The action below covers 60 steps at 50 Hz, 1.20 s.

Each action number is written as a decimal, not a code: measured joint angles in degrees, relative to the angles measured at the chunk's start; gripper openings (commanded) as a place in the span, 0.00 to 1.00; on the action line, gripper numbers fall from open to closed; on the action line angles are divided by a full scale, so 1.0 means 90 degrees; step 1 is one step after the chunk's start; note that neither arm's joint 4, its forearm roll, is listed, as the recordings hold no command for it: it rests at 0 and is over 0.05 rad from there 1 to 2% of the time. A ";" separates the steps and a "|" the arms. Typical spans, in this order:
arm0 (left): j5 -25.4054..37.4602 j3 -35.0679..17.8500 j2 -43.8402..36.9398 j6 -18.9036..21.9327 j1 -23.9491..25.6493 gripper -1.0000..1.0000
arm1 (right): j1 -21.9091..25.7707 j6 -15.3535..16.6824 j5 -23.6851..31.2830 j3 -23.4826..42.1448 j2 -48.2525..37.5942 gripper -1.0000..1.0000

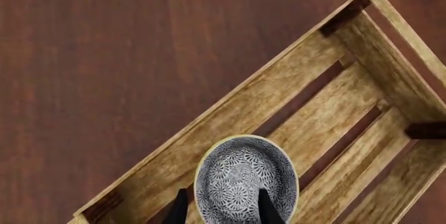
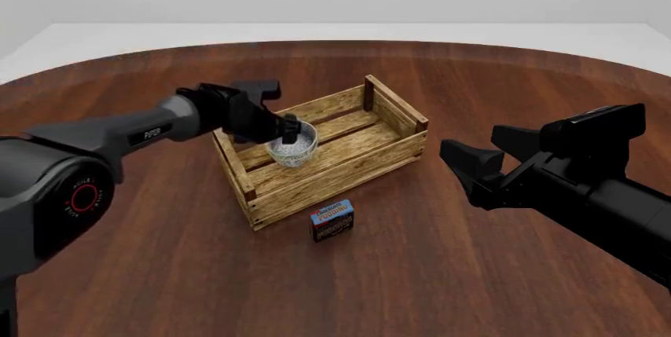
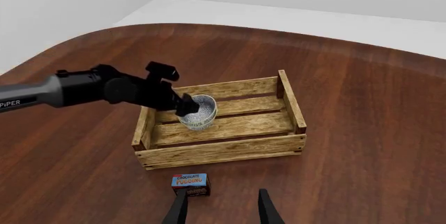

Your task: Stack the right bowl on the left bowl and place them in the tray.

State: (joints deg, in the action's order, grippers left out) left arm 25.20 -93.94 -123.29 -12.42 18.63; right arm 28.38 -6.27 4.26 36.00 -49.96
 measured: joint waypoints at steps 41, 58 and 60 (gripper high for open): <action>-0.0278 0.0994 0.1490 -0.0036 0.0065 1.00 | 0.0000 0.0000 0.0000 0.0000 0.0000 1.00; -0.0538 0.1838 0.2530 -0.0026 0.0126 1.00 | 0.0000 0.0000 0.0000 0.0000 0.0000 1.00; -0.0603 0.2007 0.2717 -0.0026 0.0139 1.00 | 0.0000 -0.0001 0.0000 0.0000 0.0000 1.00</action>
State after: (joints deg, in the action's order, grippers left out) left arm 19.77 -75.88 -98.84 -12.66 19.88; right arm 28.38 -6.28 4.26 36.00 -49.96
